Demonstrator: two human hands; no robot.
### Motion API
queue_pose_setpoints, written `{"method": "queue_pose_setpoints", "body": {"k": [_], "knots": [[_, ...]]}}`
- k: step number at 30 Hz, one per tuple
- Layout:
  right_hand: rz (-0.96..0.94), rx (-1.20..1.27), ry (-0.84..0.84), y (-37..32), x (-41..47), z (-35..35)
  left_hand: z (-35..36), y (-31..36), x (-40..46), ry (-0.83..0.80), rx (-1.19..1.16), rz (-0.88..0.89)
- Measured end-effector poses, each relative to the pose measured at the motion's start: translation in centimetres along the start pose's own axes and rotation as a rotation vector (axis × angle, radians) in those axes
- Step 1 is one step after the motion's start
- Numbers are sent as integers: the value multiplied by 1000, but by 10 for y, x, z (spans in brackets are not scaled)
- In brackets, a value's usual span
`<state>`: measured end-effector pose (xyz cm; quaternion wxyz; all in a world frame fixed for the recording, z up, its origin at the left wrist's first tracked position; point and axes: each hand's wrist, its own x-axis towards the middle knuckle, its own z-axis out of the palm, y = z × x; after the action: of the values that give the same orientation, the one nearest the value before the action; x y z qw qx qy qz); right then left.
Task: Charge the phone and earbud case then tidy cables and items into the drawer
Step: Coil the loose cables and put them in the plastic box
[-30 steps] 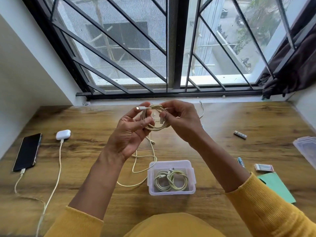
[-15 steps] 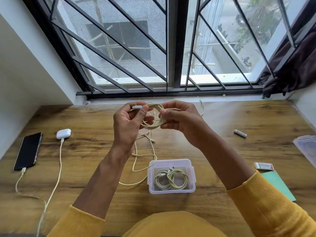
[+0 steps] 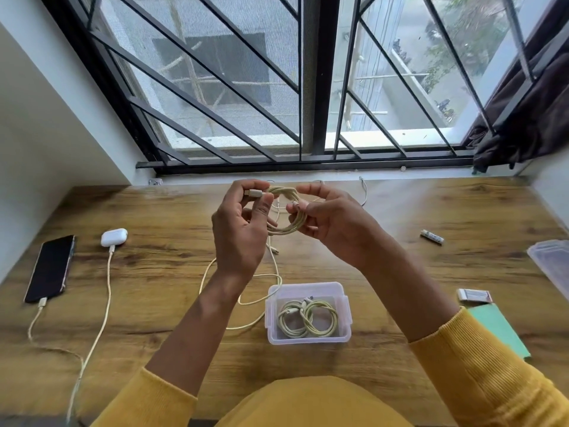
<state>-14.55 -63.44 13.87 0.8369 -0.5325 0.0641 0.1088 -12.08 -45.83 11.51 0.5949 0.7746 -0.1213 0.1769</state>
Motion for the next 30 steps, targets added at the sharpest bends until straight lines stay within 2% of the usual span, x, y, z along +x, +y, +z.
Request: {"method": "queue_pose_setpoints", "body": {"k": [4,9,11,13,17,26,30], "knots": [[-1,-35,-110,-1,1,1,0,0,9,0,25,11],[-8,-83,-137,-6,-2,0,-1,2,8,34,57,34],[-37,-207,-98,-6,-2,0,-1,3,5,27,80,61],[-95,-351,10,-5,-1,1,0,6,2,10,97,84],[-168,-449,126,-7,1,7,1,9,1,13,124,116],[-117,-473,99,-10,-2,11,-6,11,6,14,162,222],[4,-407,-7,-13,-1,8,-8,10,8,2,146,246]]}}
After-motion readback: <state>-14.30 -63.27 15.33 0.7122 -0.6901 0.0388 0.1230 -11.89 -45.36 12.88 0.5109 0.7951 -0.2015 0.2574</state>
